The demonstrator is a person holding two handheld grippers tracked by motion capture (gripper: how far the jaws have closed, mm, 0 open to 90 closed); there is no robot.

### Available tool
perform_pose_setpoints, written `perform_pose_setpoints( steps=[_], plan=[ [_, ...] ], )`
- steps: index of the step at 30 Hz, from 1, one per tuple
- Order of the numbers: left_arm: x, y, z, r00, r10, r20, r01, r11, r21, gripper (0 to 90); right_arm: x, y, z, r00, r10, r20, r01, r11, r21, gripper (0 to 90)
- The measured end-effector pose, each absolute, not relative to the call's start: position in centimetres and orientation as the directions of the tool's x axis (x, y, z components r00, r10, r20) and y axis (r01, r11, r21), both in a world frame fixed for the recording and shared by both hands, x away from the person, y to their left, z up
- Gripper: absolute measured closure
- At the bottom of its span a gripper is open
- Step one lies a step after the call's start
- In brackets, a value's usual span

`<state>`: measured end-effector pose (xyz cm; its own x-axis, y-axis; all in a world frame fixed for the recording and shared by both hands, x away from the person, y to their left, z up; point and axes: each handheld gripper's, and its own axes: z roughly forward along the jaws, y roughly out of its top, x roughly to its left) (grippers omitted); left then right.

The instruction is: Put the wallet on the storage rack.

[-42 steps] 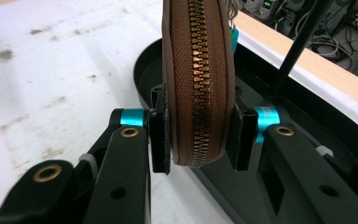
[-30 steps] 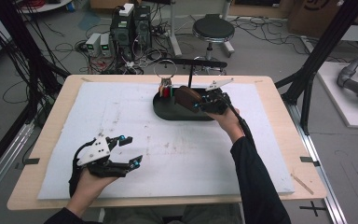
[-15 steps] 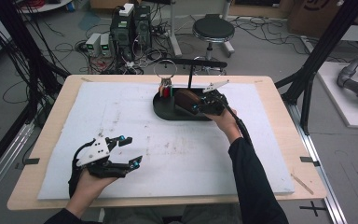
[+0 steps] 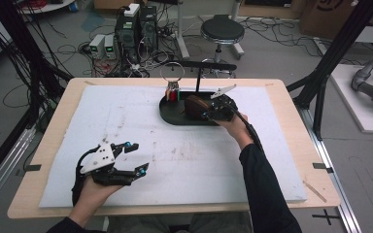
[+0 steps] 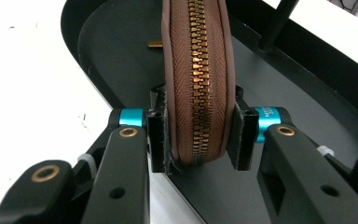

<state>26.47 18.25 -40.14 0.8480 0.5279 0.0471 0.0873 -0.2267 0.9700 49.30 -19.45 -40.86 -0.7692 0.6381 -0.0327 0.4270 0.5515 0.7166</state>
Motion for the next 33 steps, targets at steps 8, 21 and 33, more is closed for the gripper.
perform_pose_setpoints(
  steps=[8, 21, 33],
  plan=[
    [26.4, 18.2, -40.2, 0.85, 0.525, 0.046, 0.089, -0.23, 0.969, 27.4, 49.4, -19.6, -40.9, -0.754, 0.656, -0.033, 0.44, 0.543, 0.715, 61.9],
    [26.6, 18.4, -40.1, 0.842, 0.537, 0.05, 0.089, -0.229, 0.969, 27.4, 48.4, -22.3, -38.9, -0.682, 0.731, -0.032, 0.453, 0.456, 0.766, 35.5],
    [28.2, 19.2, -40.4, 0.814, 0.58, 0.04, 0.111, -0.223, 0.969, 26.3, 42.9, -25.4, -35.5, -0.716, 0.697, -0.038, 0.352, 0.407, 0.843, 31.1]
  ],
)
